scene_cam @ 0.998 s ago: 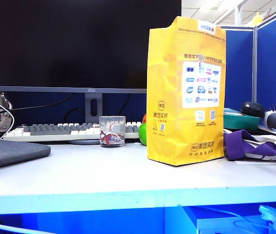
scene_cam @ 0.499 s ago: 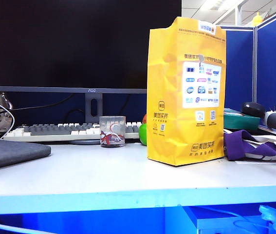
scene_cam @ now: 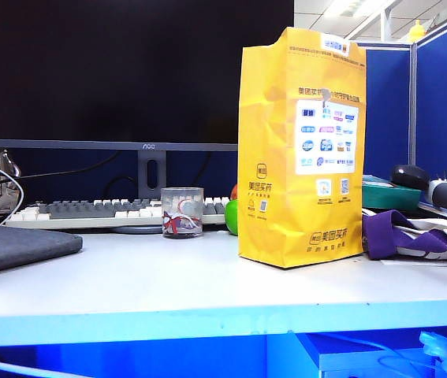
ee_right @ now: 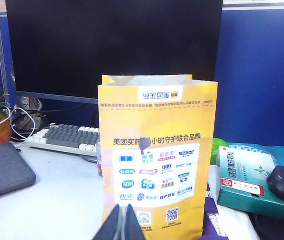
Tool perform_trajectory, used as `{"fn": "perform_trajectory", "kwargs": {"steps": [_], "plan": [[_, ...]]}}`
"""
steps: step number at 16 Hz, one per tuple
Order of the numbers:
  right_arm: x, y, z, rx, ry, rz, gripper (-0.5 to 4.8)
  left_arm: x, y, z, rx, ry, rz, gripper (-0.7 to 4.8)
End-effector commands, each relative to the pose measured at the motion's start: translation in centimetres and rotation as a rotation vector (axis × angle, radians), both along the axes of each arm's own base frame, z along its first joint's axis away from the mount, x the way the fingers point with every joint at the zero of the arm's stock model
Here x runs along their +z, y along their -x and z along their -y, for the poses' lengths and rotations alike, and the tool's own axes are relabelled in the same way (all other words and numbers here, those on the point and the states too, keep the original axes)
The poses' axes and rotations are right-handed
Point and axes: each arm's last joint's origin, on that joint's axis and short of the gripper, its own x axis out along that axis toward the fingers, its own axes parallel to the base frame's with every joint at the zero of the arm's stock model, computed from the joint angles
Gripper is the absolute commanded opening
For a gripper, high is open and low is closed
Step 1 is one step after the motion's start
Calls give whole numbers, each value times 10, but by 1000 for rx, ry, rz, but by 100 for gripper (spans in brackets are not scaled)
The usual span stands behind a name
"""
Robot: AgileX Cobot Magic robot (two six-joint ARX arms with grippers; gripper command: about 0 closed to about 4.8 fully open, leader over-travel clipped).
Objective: Pick up the transparent tape and throw it into the yellow paper bag.
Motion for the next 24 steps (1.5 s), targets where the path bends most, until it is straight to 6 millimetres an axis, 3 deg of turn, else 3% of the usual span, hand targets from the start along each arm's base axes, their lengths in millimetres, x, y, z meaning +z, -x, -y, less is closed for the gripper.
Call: {"fn": "perform_trajectory", "kwargs": {"steps": [1, 5, 7, 11, 15, 24], "plan": [[-3, 1, 0, 0, -14, 13, 22, -6, 2, 0, -9, 5, 29, 427], [-31, -1, -1, 2, -1, -6, 22, -47, 3, 0, -21, 12, 55, 427], [-36, -2, -1, -2, 24, -46, 22, -75, 4, 0, -24, 13, 60, 427], [-41, -4, 1, -25, 51, -88, 22, -100, -7, 2, -22, 10, 45, 427], [-45, -6, 3, -49, 70, -122, 22, -113, -8, 2, -23, -1, -21, 427], [-45, -6, 3, -48, 71, -123, 22, -114, -8, 2, -23, -2, -29, 427]]}}
